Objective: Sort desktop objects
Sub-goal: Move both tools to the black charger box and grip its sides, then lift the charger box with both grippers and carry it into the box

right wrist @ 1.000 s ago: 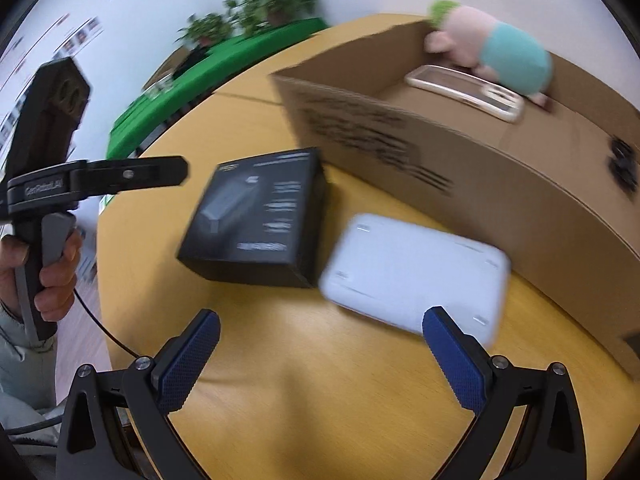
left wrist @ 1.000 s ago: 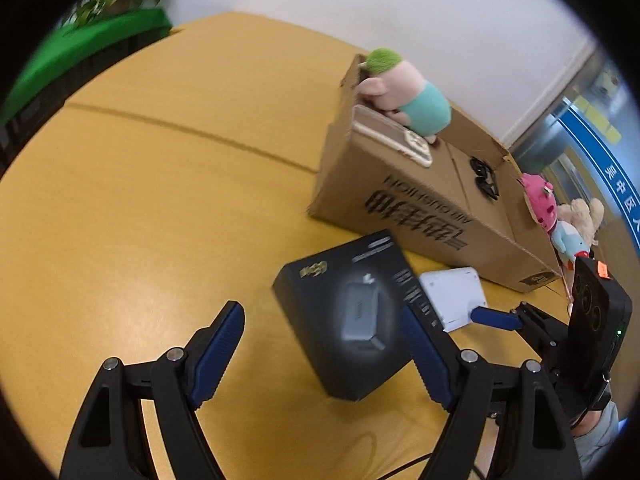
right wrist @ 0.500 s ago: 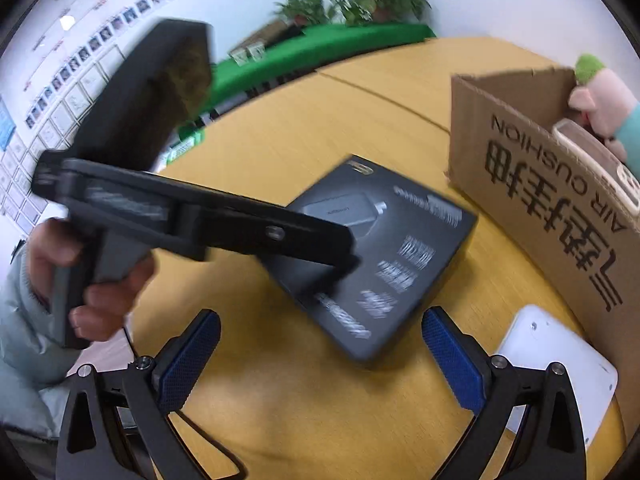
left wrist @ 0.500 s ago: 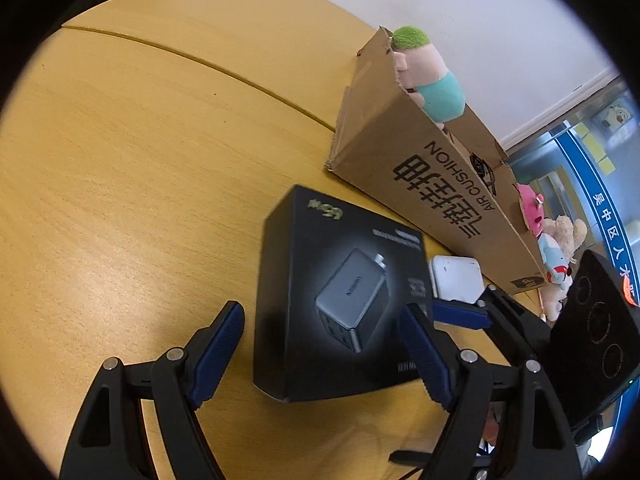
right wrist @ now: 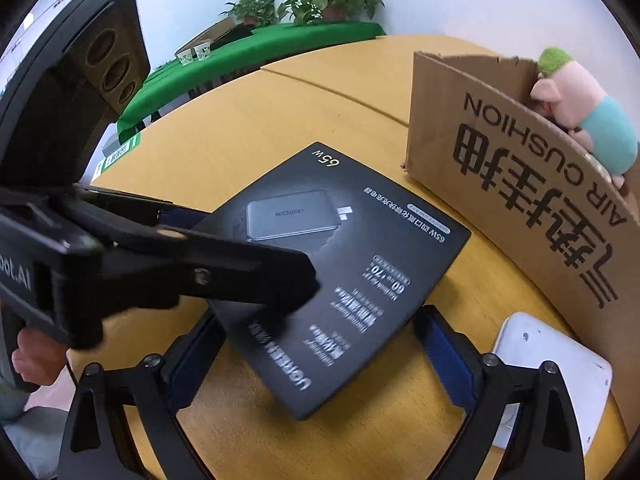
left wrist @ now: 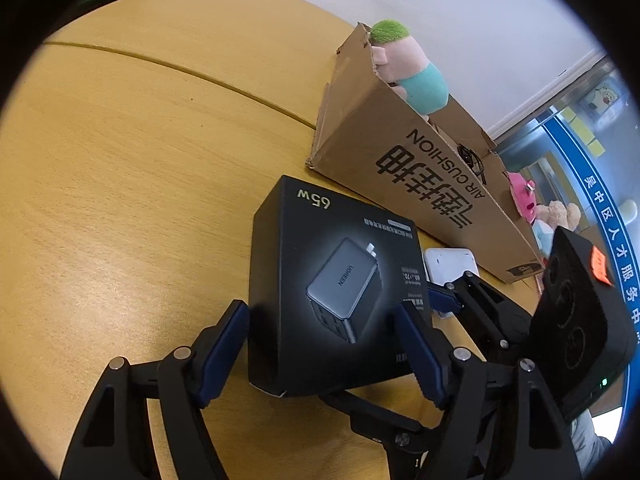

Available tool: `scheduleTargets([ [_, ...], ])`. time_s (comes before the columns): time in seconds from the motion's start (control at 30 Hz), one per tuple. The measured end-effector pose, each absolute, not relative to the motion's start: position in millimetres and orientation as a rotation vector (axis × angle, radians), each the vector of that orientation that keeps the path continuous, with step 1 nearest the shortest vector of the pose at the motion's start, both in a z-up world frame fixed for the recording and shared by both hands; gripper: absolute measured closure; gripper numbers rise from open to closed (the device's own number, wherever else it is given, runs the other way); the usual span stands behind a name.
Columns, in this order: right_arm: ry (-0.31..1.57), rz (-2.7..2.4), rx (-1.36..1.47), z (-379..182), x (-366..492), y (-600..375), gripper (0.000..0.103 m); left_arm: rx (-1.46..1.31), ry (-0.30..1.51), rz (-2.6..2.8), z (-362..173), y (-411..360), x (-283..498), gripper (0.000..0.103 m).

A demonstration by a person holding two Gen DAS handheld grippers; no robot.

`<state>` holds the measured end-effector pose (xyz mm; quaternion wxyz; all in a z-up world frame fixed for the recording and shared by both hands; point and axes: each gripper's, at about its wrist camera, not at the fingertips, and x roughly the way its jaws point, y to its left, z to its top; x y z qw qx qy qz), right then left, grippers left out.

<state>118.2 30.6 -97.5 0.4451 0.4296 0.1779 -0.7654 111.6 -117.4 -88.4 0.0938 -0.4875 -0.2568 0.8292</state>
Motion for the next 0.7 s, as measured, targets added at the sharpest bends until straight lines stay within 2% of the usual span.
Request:
scheduleTargets([
  [0.13,0.486,-1.933,1.002,-91,130,32,0.021,-1.434,-0.733,2.517,-75,-114,116,0.032],
  [0.3,0.471,-1.999,0.944,-73,130,41,0.022,-1.360,-0.649,2.568,-38,-104,115,0.048],
  [0.7,0.390,-2.326,0.693,35,106,104,0.022,-1.046,-0.320,2.551,76,-21,65,0.048],
])
